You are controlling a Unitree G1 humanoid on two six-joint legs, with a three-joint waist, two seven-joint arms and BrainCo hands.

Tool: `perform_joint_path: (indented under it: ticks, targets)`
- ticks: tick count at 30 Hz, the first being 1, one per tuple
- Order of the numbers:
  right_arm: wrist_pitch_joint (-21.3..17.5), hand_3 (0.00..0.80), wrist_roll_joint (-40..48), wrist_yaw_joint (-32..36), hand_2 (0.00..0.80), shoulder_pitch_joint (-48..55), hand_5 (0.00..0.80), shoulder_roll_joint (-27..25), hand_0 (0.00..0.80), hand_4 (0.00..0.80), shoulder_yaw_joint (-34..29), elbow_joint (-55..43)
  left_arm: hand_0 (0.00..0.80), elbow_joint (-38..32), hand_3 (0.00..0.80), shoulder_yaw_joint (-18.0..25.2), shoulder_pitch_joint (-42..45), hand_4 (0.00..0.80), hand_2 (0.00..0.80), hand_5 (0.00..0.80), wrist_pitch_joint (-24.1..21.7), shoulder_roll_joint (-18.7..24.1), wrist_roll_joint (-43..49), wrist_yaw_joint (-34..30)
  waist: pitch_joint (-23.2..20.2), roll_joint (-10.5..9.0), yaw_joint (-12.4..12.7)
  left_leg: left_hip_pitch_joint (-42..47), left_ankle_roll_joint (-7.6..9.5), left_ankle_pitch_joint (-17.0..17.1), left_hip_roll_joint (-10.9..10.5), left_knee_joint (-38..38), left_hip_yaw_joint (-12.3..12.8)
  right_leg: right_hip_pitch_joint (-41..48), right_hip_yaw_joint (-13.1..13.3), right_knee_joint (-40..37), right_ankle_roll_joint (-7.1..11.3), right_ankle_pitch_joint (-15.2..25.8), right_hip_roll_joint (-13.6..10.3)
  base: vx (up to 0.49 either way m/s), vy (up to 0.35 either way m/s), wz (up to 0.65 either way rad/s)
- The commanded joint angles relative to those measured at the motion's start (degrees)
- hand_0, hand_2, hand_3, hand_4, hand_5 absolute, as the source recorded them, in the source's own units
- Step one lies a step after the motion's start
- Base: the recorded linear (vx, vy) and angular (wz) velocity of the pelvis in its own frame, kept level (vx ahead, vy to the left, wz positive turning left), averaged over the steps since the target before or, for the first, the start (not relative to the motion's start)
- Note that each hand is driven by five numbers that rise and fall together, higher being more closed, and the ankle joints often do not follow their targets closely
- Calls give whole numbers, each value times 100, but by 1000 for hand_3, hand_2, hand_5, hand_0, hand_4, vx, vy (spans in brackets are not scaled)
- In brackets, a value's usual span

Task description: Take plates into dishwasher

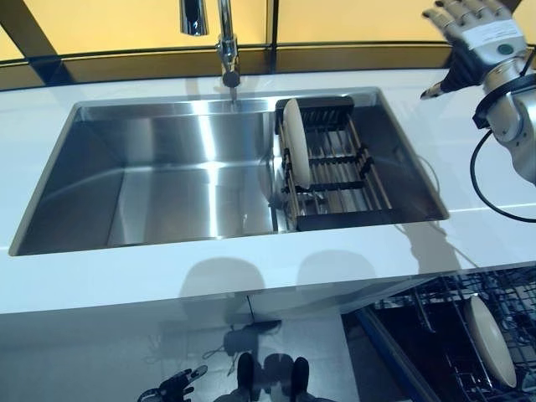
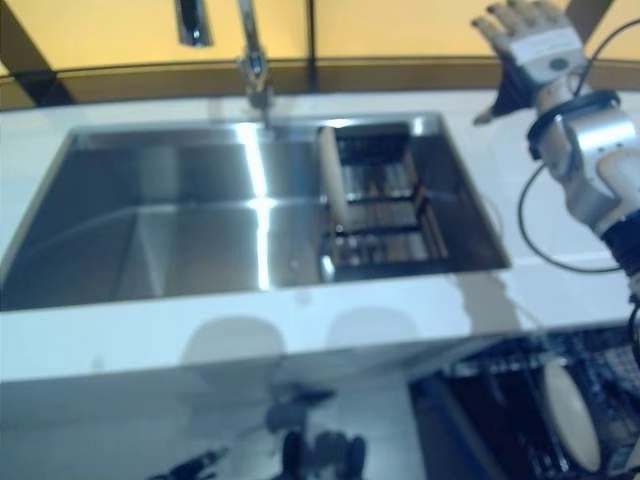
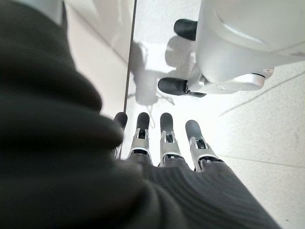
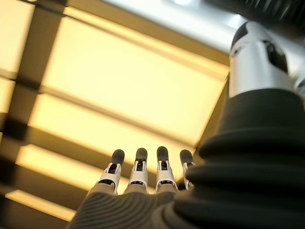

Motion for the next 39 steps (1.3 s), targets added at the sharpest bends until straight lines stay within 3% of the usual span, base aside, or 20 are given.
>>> perform_joint_path:
  ticks: [1,10,23,39]
  targets:
    - [-26,0,-364,-417,0,-990,0,-226,0,0,332,156,0,-31,0,-135,-297,0,0,0,-178,193,-291,-56,316,-228,161,5,-96,-350,-50,-20,-145,85,-139,-5,381,-243,-119,-30,21,8]
    - [-158,0,-1104,-404,0,-1052,0,-18,0,0,421,-145,0,-77,0,-128,-301,0,0,0,-134,151,-316,-93,382,-209,245,-4,-75,-350,-91,-20,-215,111,-272,-5,395,-265,-162,2,31,10]
    - [-385,0,-1470,-537,0,-1074,0,42,0,0,309,-614,0,-91,0,-17,-261,0,0,0,-167,158,-238,-79,349,-327,261,18,-70,-384,-82,-20,-233,144,-303,-5,412,-294,-155,9,8,4]
    - [-716,0,-1879,79,0,-857,0,194,0,0,210,-1285,0,-113,0,98,-176,0,0,0,-303,94,-203,-126,349,-346,295,29,-53,-416,-94,-20,-232,161,-343,-5,408,-322,-154,0,0,1]
